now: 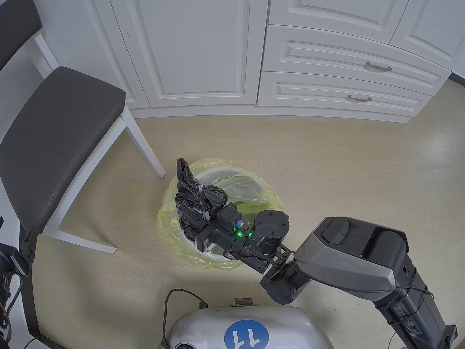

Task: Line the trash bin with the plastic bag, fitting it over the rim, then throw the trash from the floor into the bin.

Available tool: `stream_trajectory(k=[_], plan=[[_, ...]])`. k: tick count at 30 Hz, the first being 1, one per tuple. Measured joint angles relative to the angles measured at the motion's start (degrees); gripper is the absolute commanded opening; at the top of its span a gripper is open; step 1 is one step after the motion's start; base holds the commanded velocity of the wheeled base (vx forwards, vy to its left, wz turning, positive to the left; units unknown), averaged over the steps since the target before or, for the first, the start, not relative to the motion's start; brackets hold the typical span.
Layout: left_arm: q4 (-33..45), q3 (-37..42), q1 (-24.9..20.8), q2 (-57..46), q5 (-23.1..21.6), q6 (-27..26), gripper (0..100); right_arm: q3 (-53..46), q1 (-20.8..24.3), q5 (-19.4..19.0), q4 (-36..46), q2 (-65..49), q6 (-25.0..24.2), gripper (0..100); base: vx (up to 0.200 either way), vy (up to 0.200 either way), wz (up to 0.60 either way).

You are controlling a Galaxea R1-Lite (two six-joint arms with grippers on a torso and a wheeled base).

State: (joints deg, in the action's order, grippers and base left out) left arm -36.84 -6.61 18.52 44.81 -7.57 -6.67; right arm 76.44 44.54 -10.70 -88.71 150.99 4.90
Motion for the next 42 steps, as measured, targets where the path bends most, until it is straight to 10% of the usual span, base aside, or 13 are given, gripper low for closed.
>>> stream_trajectory(k=[18,42], plan=[[-0.24,0.24,0.11,-0.16,0.00,-0.13,100,16.48,-8.06,0.96,9.67,6.78,-6.86,0,0.000,0.000,0.00],[0.04,1.51,0.11,-1.29,0.00,0.00,100,2.91,-7.47,2.99,32.60,-15.32,-27.70,0,0.000,0.000,0.00]])
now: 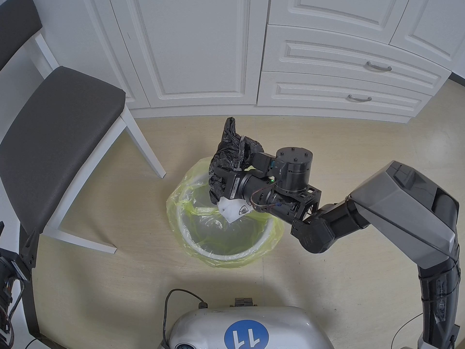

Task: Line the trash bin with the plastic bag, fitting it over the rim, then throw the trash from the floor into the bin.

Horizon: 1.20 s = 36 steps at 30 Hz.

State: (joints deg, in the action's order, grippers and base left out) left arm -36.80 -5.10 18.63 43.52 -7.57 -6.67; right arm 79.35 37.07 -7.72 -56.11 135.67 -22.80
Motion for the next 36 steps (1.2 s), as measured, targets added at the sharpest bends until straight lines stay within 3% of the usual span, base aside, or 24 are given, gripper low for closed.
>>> stream_trajectory(k=[8,9,15,30,36], plan=[[0.00,0.13,0.02,-0.35,0.00,-0.04,100,1.29,0.77,2.50,3.62,-1.62,-0.82,0,0.000,0.000,0.00],[0.02,0.15,0.06,-0.37,0.00,-0.04,100,1.40,0.77,2.50,3.60,-1.46,-0.44,100,0.000,0.000,0.00],[0.18,0.37,0.06,-0.67,0.00,0.02,100,3.23,0.11,2.55,2.99,1.23,2.28,100,0.000,0.000,0.00],[0.18,1.00,0.06,-1.22,0.00,0.05,100,0.52,1.49,2.71,2.00,1.43,3.15,100,0.000,0.000,0.00],[0.18,1.27,0.06,-1.38,0.00,0.10,100,-1.82,1.45,2.72,1.24,-0.30,8.11,100,0.000,0.000,0.00]])
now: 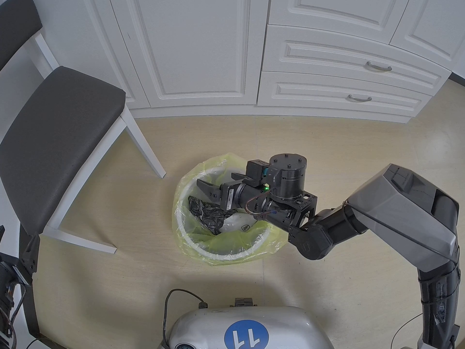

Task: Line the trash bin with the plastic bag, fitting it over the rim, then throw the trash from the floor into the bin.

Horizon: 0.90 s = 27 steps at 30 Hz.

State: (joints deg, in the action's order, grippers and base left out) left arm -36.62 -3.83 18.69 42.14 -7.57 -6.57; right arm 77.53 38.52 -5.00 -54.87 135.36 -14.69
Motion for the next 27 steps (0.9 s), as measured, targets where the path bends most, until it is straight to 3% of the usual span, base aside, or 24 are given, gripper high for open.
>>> stream_trajectory(k=[5,14,21,26,27], plan=[[0.02,0.13,-0.06,-0.30,0.00,0.09,100,-2.21,-2.76,-0.04,0.16,-1.11,7.03,100,0.000,0.000,0.00],[0.06,0.39,-0.17,-0.74,0.00,0.17,100,0.46,-8.84,-0.22,1.89,0.66,9.69,100,0.000,0.000,0.00],[0.09,0.59,-0.23,-0.77,0.02,0.15,100,4.47,-11.43,-0.59,4.35,3.25,8.97,100,0.000,0.000,0.00],[0.09,0.61,-0.28,-0.80,0.00,0.11,100,6.45,-11.51,-0.94,6.56,4.05,2.86,100,0.000,0.000,0.00],[0.09,0.61,-0.28,-0.83,0.00,0.09,100,6.89,-11.54,-1.07,6.95,4.13,0.93,0,0.000,0.000,0.00]])
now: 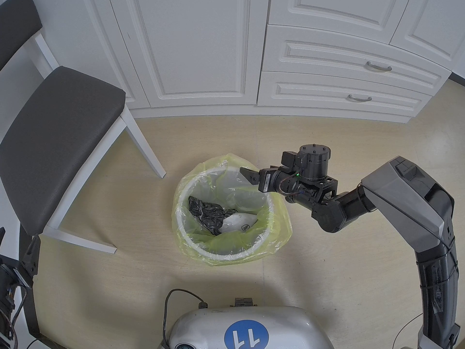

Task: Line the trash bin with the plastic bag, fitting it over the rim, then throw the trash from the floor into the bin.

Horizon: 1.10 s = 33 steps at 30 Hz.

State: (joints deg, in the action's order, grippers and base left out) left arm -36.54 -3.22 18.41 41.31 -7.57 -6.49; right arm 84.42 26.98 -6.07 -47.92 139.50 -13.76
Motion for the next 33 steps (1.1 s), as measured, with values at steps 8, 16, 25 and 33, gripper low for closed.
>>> stream_trajectory(k=[8,16,25,33], plan=[[0.00,0.00,0.02,0.00,0.00,-0.18,100,2.68,0.22,-1.23,1.04,0.28,-5.12,0,0.000,0.000,0.00],[-0.02,0.05,0.05,-0.02,0.00,-0.22,100,2.95,0.00,-2.29,0.95,0.20,-7.01,0,0.000,0.000,0.00],[0.00,0.52,0.02,-0.02,-0.01,-0.27,100,1.77,0.00,-4.22,0.16,-0.50,-8.29,100,0.000,0.000,0.00],[0.02,1.01,0.05,-0.28,-0.06,-0.29,100,2.05,0.46,-4.24,-0.11,0.55,-7.94,100,0.000,0.000,0.00]])
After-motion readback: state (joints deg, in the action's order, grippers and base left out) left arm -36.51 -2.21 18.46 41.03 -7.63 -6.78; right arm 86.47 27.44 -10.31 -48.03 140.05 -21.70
